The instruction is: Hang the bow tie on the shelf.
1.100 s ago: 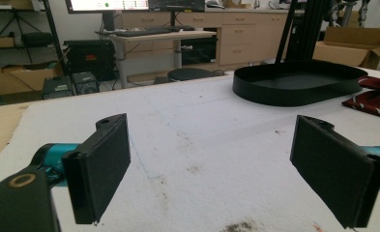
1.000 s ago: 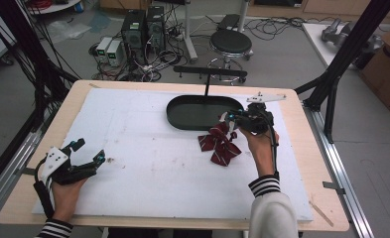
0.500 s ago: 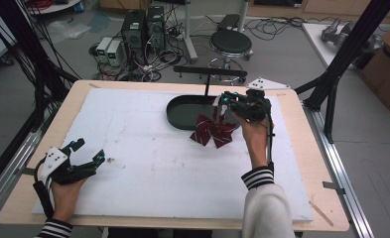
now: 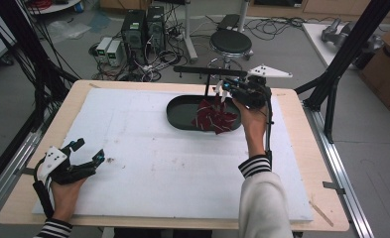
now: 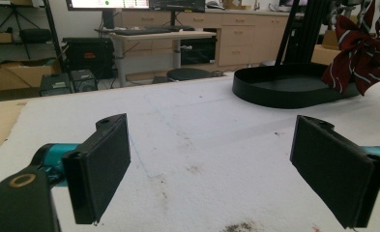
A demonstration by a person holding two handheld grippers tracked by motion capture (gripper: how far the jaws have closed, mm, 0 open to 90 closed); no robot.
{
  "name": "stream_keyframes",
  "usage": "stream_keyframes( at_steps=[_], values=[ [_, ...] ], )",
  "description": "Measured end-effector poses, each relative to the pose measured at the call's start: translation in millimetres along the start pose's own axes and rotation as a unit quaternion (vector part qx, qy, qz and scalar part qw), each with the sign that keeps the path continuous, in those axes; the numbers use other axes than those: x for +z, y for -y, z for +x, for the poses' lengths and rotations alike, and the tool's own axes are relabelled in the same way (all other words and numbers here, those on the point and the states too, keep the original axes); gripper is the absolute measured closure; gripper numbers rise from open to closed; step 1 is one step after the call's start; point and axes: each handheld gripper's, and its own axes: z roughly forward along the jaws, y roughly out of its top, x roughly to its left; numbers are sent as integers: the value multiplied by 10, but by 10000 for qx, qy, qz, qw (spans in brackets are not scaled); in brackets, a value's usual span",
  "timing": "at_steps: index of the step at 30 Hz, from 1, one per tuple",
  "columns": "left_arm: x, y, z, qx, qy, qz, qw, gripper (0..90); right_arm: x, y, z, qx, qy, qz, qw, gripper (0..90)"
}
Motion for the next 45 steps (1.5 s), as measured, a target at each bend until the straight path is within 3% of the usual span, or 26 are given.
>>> stream_keyframes(
  at_steps=[7,17,19,21,27,30,45],
  values=[
    [7,-2,2,-11,-5,28,10000,147,123,-79,-51,43,31,-41,10000,803],
    [1,0,5,-19,-7,10,10000,147,301,-111,-169,24,304,-19,9995,803],
    [1,0,6,-26,-5,7,10000,147,354,-133,-200,8,343,109,9994,803],
    [1,0,8,-24,-8,4,10000,147,376,-140,-206,-53,389,2,9992,803],
    [-1,1,8,-29,-8,-12,10000,147,464,-102,-311,51,475,50,9988,803],
    [0,1,5,-27,-13,-2,10000,147,514,-61,-381,221,447,27,9988,803],
    [3,1,0,-12,-18,1,10000,147,621,-8,-493,135,691,187,9973,802]
  ],
)
